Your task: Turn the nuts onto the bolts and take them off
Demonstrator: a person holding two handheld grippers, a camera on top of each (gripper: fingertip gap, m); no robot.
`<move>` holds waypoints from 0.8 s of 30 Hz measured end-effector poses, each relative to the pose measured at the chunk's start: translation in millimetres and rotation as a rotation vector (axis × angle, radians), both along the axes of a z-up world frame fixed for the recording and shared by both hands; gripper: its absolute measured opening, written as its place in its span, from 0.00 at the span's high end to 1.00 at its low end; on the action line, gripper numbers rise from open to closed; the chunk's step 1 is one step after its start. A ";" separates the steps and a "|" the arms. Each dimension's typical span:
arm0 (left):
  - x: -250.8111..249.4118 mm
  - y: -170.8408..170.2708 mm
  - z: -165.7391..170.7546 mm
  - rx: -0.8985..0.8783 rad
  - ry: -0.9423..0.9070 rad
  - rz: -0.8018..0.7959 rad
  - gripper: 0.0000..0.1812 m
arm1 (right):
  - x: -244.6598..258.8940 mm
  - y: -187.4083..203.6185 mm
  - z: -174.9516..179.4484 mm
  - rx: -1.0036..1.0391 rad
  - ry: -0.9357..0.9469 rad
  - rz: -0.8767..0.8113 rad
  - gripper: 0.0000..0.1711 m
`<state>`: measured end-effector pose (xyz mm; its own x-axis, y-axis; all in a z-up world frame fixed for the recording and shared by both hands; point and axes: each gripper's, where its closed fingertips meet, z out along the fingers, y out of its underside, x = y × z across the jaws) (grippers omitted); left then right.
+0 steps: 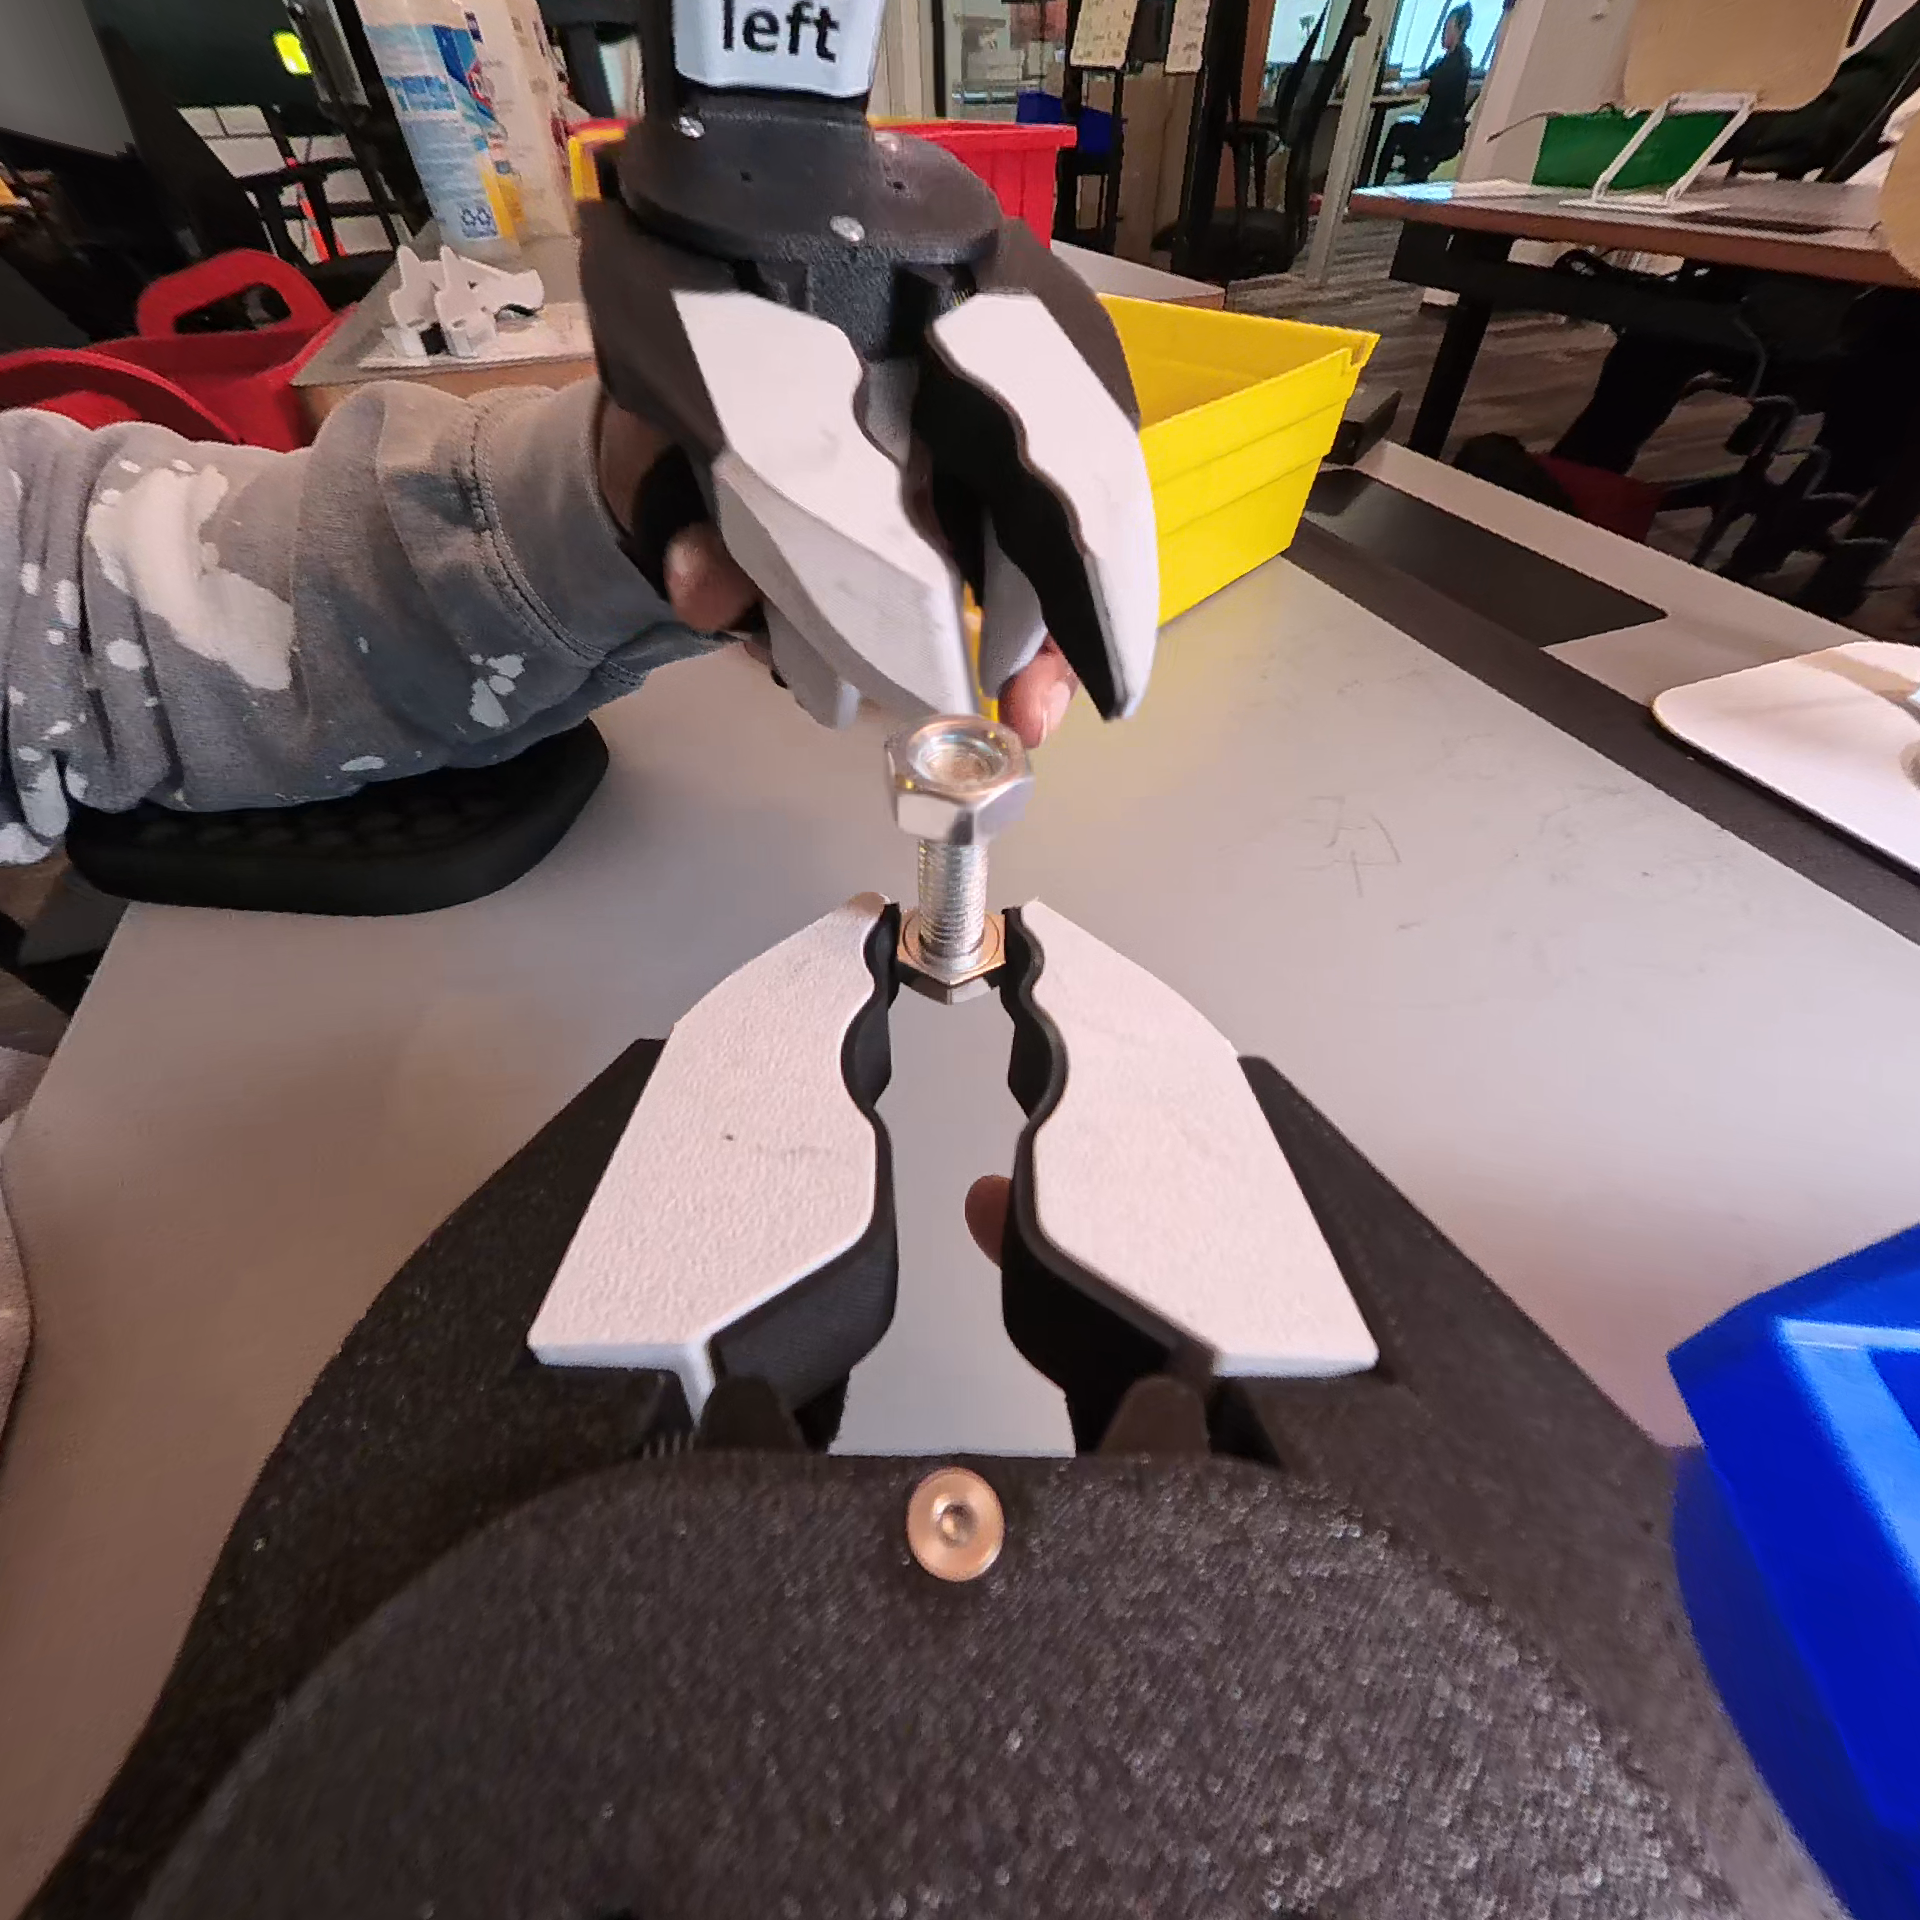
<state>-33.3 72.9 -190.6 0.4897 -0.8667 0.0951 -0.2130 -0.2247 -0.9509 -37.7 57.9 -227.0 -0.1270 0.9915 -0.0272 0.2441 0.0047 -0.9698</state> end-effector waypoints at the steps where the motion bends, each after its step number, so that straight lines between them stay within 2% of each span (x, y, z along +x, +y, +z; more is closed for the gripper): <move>1: 3.4 -2.7 2.4 0.004 -0.013 -0.019 0.86 | -0.2 0.5 -1.6 -0.002 -0.007 -0.003 0.89; 5: 11.3 -3.9 0.2 -0.001 -0.009 -0.029 0.85 | -0.9 0.1 -2.1 -0.002 -0.009 -0.004 0.89; 7: 0.4 8.7 -5.3 0.003 0.040 0.065 0.94 | -0.1 -1.0 0.9 -0.005 0.010 0.006 0.89; 15: 12.8 -6.1 5.0 -0.007 -0.035 -0.039 0.82 | -0.8 2.5 -2.3 -0.008 -0.011 -0.014 0.89; 17: 12.5 -1.0 1.4 -0.006 -0.014 -0.007 0.84 | -1.0 2.0 -1.8 -0.006 -0.009 -0.015 0.89; 18: 7.7 4.4 0.5 -0.014 -0.005 0.036 0.93 | -0.5 2.5 -1.9 -0.007 -0.006 -0.013 0.89; 19: -0.4 12.0 -2.7 -0.009 0.025 0.092 0.95 | 0.3 1.8 0.2 -0.013 0.007 -0.005 0.89; 24: 0.2 5.1 4.8 -0.001 -0.032 0.041 0.87 | 0.1 3.7 0.2 -0.008 0.002 -0.017 0.89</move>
